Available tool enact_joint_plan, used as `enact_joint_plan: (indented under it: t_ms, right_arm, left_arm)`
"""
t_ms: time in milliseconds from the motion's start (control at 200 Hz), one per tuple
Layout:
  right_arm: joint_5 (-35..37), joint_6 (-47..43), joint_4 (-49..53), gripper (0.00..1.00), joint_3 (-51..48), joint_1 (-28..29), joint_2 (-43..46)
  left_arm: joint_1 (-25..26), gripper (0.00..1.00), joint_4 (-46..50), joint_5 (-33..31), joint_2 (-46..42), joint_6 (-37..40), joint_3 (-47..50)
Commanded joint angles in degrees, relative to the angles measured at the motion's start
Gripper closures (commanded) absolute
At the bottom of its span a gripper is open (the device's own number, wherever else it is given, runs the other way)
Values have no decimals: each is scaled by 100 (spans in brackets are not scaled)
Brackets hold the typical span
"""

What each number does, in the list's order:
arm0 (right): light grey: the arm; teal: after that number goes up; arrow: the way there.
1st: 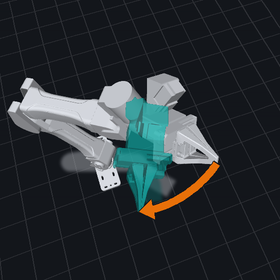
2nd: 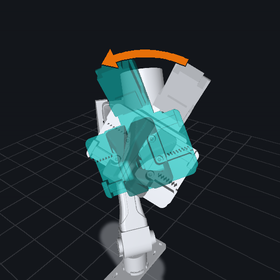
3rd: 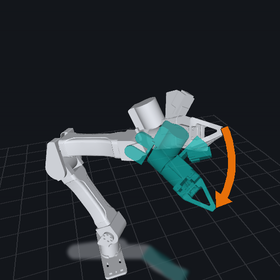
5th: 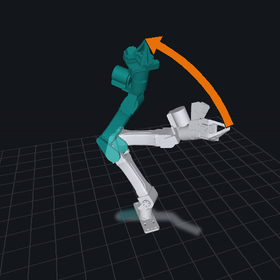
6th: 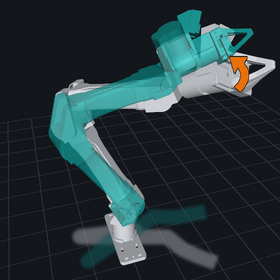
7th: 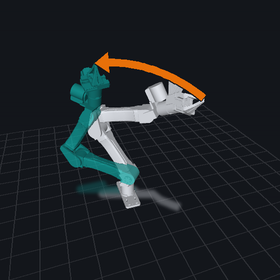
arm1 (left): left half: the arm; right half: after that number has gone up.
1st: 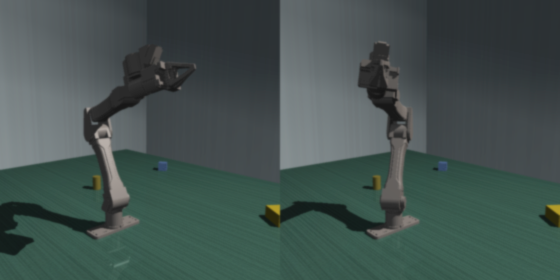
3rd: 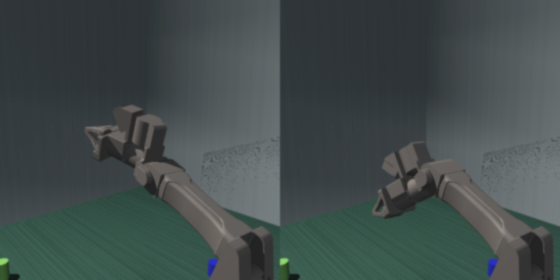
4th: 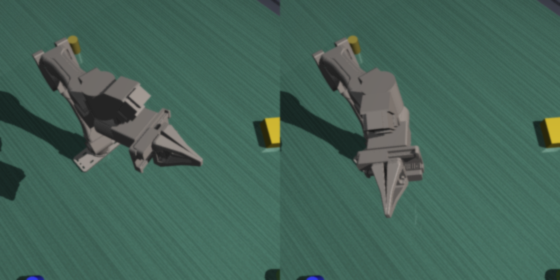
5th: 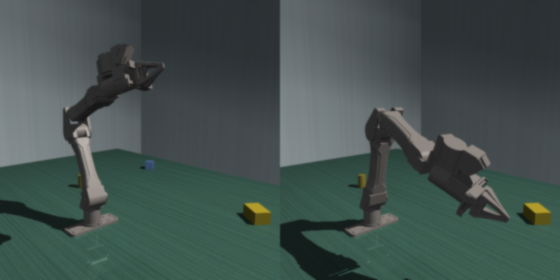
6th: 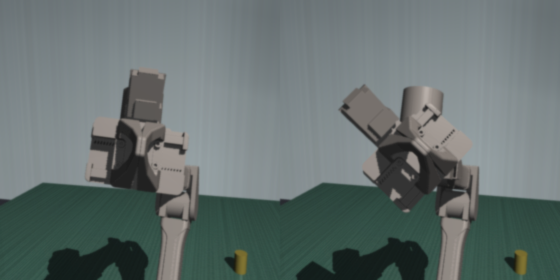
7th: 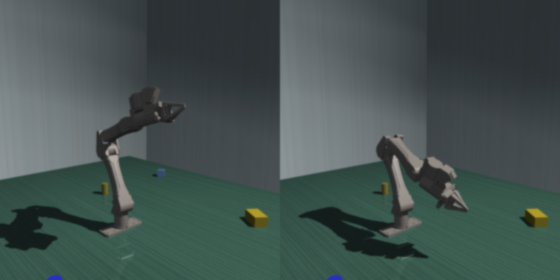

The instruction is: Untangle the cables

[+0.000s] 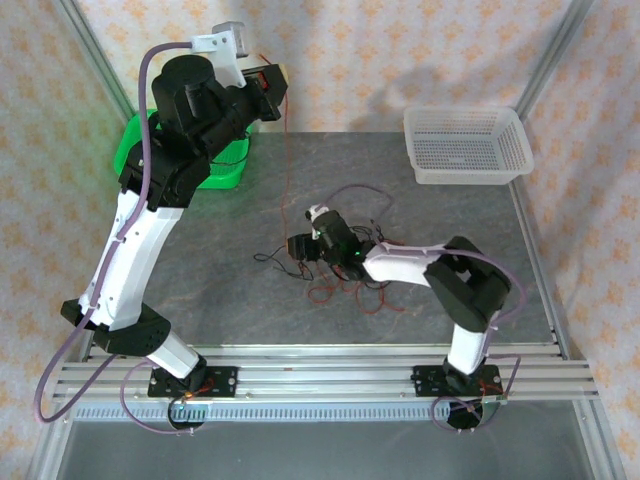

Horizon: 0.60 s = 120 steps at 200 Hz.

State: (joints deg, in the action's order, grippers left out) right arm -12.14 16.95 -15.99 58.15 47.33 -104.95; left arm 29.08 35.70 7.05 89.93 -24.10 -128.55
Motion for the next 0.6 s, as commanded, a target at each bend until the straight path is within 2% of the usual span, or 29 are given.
enact_joint_plan:
  t_ms: [0, 150, 360, 465, 596]
  right_arm:
    - [-177, 273, -172, 42, 242, 98, -348]
    - [-89, 419, -184, 43, 79, 221, -444]
    - [215, 718, -308, 43, -860, 392, -97]
    - [521, 794, -218, 43, -1304, 544, 106]
    - [873, 914, -14, 43, -1653, 584, 334]
  left_arm:
    - [-44, 100, -114, 83, 15, -15, -135]
    - [-51, 100, -98, 53, -7, 24, -135]
    - [-44, 100, -217, -94, -7, 95, -152]
    - [-43, 100, -366, -328, -19, 267, -153]
    - [-44, 100, -540, -959, -38, 613, -114]
